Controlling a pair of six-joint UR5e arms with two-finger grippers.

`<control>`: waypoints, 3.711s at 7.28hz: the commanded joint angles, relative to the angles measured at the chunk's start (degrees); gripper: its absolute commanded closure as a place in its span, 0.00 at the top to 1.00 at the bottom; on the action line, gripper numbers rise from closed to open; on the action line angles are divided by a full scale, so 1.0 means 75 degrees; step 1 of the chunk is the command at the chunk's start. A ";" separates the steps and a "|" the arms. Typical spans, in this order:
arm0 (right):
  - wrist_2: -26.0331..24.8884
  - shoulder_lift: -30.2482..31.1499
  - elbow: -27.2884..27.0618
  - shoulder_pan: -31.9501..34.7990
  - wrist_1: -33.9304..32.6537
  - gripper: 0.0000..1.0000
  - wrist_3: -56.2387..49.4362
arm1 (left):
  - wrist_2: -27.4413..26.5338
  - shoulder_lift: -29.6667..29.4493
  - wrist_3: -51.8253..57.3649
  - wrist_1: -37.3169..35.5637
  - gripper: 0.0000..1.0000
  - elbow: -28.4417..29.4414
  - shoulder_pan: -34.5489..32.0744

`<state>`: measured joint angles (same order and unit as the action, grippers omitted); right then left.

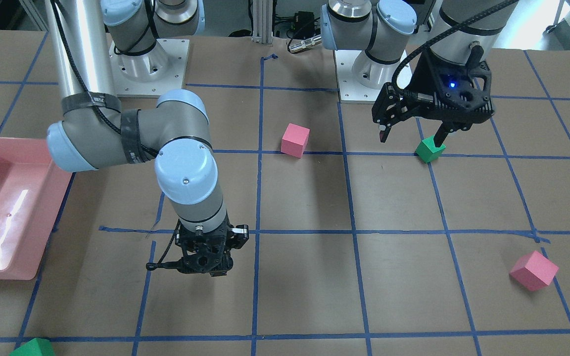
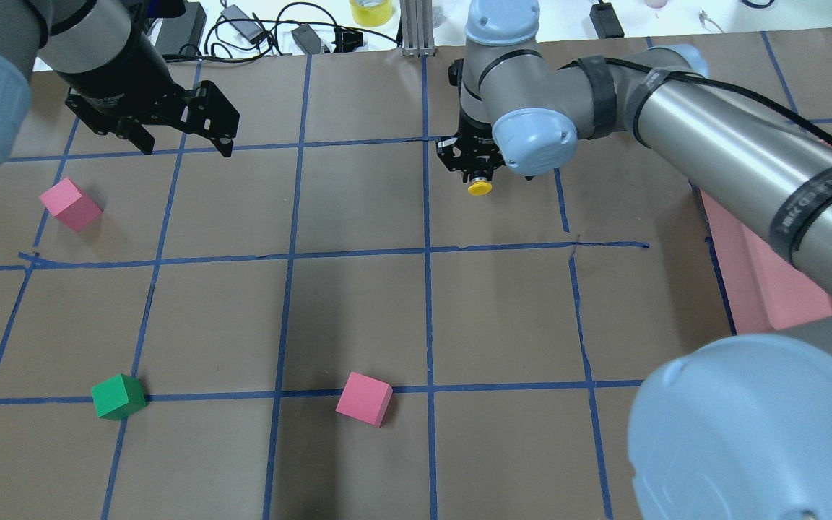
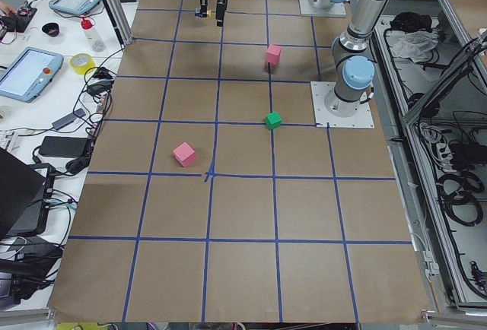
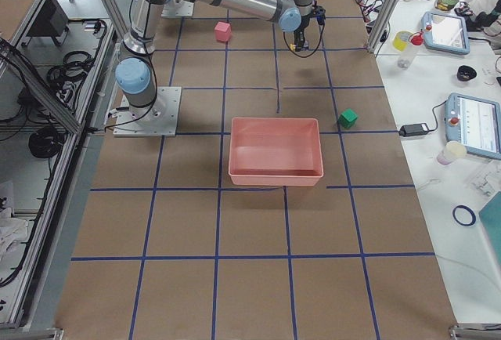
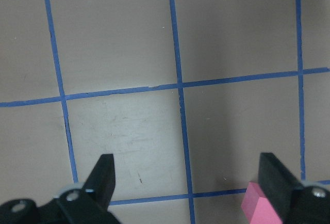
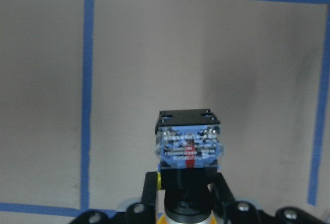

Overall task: Align button upright
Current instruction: 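Carry the switch to the table center and release it lying down, then move the left gripper over the lying switch while the right arm withdraws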

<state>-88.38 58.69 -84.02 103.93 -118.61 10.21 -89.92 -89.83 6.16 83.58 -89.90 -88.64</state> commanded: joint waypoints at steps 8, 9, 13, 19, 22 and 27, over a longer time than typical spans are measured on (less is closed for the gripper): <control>0.0264 -0.1298 0.0773 0.0885 -0.0076 0.13 0.0562 | 0.0001 0.0000 0.0000 0.0001 1.00 -0.0014 0.0006; 0.0252 -0.1298 0.0785 0.0885 -0.0076 0.67 0.0479 | 0.0001 0.0000 0.0000 0.0001 1.00 -0.0014 0.0006; 0.0031 -0.0179 0.0610 0.0827 0.0656 1.00 0.0173 | 0.0013 0.0000 0.0000 0.0001 1.00 -0.0014 0.0006; -0.0333 0.2472 -0.0175 -0.1317 0.2603 1.00 -0.1594 | -0.0011 0.0317 -0.2101 -0.0034 1.00 -0.0529 -0.0320; -0.0685 0.2967 -0.0211 -0.1318 0.2771 1.00 -0.2335 | -0.1202 0.0013 -0.4014 -0.2041 1.00 -0.1310 -0.1782; -0.0756 0.3142 -0.0211 -0.1470 0.3457 1.00 -0.2416 | -0.2296 -0.1052 -0.5204 -0.6506 1.00 -0.3069 -0.3133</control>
<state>-94.10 81.40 -85.64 93.19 -96.35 -7.69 -106.23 -95.65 -32.38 43.10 -110.17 -110.11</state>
